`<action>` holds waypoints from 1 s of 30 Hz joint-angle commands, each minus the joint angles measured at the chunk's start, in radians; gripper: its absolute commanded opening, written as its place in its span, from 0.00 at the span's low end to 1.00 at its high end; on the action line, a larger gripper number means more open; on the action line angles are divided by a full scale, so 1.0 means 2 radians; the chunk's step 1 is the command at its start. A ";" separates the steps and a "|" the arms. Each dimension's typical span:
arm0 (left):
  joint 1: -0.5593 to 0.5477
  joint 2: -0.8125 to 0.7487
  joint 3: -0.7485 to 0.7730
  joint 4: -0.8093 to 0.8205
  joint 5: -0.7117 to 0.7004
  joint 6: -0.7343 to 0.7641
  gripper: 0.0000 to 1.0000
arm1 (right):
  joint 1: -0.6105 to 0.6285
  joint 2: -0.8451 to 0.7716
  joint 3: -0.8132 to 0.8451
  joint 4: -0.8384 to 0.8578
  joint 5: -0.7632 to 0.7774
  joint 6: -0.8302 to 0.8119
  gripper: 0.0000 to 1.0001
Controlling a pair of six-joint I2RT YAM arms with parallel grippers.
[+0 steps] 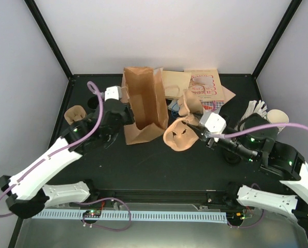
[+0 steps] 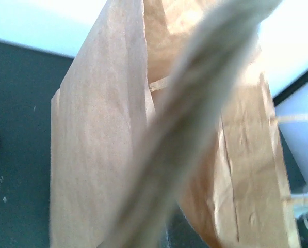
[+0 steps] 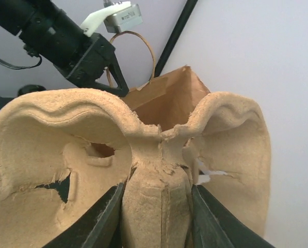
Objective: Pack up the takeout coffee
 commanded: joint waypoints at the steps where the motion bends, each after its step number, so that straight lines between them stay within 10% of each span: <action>1: 0.003 -0.050 0.009 0.011 0.051 0.190 0.01 | 0.000 0.037 0.049 -0.020 -0.039 0.048 0.37; 9: 0.003 -0.033 0.094 -0.124 0.148 0.363 0.01 | 0.000 0.055 0.071 0.038 -0.077 0.106 0.37; 30: 0.001 -0.018 0.109 -0.182 0.175 0.402 0.02 | -0.001 0.073 -0.026 0.101 -0.190 0.287 0.37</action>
